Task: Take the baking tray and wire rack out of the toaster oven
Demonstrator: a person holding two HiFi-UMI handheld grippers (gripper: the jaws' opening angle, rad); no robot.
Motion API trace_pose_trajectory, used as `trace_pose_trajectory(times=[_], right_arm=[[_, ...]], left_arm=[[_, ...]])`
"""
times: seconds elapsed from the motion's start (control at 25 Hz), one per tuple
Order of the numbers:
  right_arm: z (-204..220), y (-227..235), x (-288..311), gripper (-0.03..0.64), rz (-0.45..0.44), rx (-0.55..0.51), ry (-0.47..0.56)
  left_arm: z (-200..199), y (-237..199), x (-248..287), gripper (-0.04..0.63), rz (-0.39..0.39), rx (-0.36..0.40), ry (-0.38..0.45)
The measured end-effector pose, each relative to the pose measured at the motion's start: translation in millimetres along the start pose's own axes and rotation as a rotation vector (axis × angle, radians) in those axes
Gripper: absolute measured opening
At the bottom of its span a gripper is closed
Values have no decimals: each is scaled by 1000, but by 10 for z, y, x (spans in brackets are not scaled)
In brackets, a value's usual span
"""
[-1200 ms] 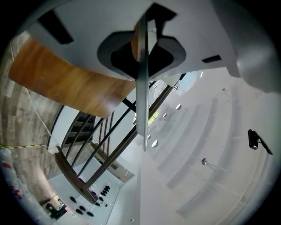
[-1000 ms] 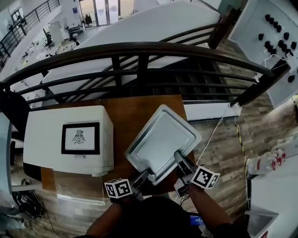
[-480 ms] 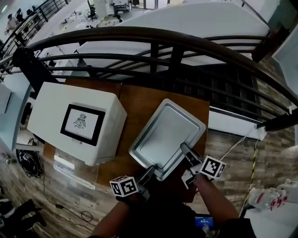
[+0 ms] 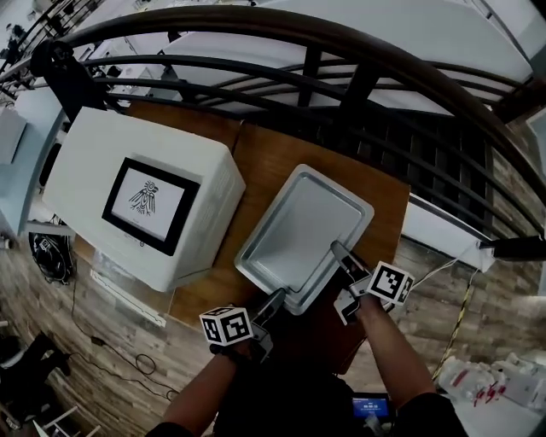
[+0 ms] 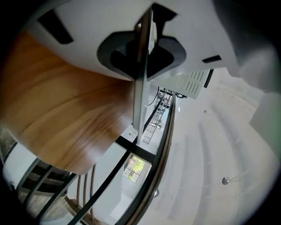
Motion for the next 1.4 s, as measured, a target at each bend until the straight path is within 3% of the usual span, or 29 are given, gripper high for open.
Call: trace_pose_trajectory(times=[0.16, 0.48, 1.04, 1.4], right_arm=[[-112, 88, 164, 60, 30, -11, -12], [-228, 144, 398, 40, 99, 12, 8], [-400, 56, 759, 26, 265, -31, 5], [-363, -118, 868, 28, 329, -63, 67]], left_arm=[[-29, 0, 81, 140, -10, 14, -19], [-132, -15, 224, 140, -125, 0, -34], [-320, -23, 354, 140, -101, -61, -45], [-384, -13, 204, 140, -117, -79, -45]])
Point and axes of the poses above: the fingertips, and each gripper's own axes: x forward along the fingers, y to its right, z out of its underside, the point moved 8 cm from there along -x, backward along the fingers, and after that the axes turned 11 degrees about z, right-handed, at the moved point
